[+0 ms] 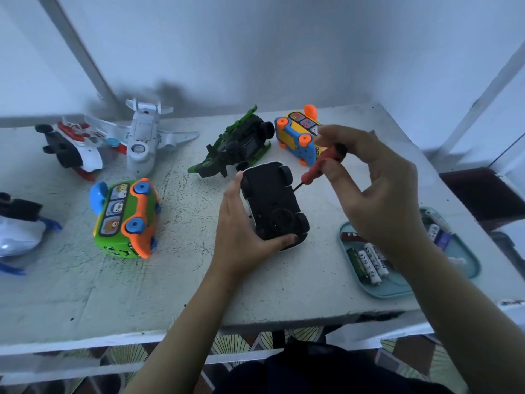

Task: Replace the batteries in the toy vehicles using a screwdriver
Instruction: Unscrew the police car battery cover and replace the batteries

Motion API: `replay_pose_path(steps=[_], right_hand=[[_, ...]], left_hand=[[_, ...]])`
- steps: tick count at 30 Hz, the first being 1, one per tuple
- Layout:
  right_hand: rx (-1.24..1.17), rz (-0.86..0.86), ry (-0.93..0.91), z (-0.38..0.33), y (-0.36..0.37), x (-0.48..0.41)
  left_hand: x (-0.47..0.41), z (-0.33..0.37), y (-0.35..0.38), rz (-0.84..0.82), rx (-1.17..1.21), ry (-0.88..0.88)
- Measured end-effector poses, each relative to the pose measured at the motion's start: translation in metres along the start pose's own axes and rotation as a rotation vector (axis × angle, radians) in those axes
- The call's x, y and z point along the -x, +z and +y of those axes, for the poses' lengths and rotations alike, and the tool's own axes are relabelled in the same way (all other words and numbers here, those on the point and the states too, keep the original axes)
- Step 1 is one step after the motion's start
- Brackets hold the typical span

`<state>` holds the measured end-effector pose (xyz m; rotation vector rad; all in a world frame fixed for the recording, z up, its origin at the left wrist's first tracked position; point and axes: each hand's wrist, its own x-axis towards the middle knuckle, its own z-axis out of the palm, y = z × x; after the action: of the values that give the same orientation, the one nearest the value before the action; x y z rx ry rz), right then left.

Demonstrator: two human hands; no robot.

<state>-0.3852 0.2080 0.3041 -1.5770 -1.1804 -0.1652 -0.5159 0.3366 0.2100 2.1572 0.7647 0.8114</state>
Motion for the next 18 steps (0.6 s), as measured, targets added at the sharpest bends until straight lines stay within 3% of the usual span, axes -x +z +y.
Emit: replay_pose_path(steps=[4,12,18], right_hand=[[-0.041,-0.047,-0.027,0.0038,0.0015,0.0058],[-0.002,0.13,0.024,0.0001,0.0051,0.0038],[0.045,-0.015,0.011,0.0035,-0.0011,-0.001]], left_hand=[[0.0018,0.0017,0.0004,0.024,-0.036,0.017],[0.0024,-0.003,0.0015,0.009,-0.044,0.04],[0.0022,-0.0036,0.0011,0.011,-0.009,0.028]])
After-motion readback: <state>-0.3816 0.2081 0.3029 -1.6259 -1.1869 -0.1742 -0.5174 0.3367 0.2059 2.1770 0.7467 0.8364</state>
